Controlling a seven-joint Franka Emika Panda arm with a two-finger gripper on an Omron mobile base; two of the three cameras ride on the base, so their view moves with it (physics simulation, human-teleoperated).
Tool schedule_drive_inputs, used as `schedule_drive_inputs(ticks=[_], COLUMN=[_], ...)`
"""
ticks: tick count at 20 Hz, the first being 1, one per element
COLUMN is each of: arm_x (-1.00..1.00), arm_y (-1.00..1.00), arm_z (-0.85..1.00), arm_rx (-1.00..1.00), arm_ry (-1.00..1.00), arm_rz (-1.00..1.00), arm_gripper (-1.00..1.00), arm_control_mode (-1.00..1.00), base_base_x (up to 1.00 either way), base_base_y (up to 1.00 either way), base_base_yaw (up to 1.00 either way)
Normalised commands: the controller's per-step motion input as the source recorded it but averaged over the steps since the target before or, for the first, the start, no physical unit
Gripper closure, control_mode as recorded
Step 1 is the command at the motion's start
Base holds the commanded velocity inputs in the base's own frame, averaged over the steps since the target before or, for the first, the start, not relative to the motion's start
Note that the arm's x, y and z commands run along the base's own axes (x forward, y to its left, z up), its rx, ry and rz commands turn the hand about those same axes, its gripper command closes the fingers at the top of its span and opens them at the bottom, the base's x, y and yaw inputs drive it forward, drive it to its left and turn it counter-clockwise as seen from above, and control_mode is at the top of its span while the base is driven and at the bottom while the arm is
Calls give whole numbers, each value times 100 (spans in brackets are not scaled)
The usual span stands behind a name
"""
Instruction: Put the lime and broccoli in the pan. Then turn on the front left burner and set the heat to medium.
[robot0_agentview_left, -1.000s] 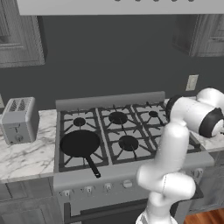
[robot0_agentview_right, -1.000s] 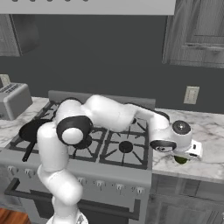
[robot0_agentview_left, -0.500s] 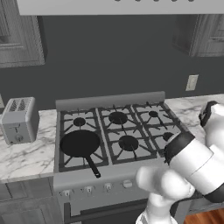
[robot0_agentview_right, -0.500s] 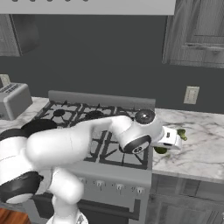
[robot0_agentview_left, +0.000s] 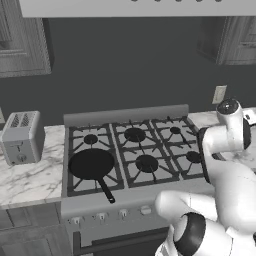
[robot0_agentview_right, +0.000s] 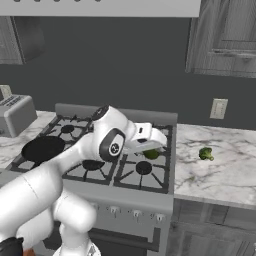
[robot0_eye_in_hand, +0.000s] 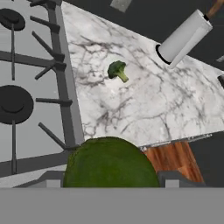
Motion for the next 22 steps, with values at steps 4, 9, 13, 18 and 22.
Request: schedule_drive_inputs(ticks=[4,9,13,18,22], arm_x=[21,24,0,0,0], arm_y=[74,27,19,34,41], arm_z=[4,0,-4,0,9], arm_rx=[-8,1,23,30,26], arm_ry=[2,0,-1,0,1], arm_rz=[-5,-7,-1,4,10], arm_gripper=[100,100,100,100,100], arm_control_mode=[-100,-100,-100,-100,-100], base_base_x=[0,0,0,0,0], base_base_y=[0,0,0,0,0], base_base_yaw=[0,0,0,0,0])
